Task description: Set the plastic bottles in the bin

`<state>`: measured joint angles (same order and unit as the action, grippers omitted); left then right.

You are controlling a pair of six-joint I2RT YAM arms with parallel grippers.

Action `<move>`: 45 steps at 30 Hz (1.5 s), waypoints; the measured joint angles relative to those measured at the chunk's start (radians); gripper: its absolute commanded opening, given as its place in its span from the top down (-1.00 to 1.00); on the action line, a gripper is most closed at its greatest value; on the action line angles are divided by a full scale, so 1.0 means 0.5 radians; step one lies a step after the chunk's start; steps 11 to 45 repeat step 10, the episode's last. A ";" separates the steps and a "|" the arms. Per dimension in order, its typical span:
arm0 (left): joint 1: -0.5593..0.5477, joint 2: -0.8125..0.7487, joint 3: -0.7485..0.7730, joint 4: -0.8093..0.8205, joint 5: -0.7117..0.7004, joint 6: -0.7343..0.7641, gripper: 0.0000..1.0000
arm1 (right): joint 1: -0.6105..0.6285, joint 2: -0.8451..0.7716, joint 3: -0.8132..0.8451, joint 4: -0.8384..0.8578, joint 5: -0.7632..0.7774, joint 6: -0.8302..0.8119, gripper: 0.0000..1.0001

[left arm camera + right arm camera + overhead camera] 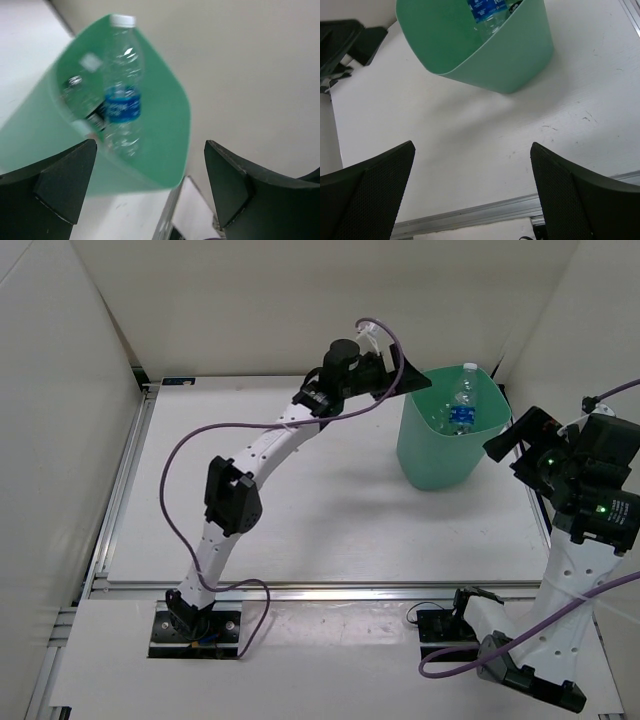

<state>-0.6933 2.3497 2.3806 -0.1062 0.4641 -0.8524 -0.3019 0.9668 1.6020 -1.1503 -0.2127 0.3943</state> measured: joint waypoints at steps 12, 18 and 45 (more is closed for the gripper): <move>0.492 -1.070 -1.049 -0.613 -0.712 0.417 -1.00 | 0.001 0.102 0.064 0.050 -0.144 0.028 -1.00; 0.492 -1.070 -1.049 -0.613 -0.712 0.417 -1.00 | 0.001 0.102 0.064 0.050 -0.144 0.028 -1.00; 0.492 -1.070 -1.049 -0.613 -0.712 0.417 -1.00 | 0.001 0.102 0.064 0.050 -0.144 0.028 -1.00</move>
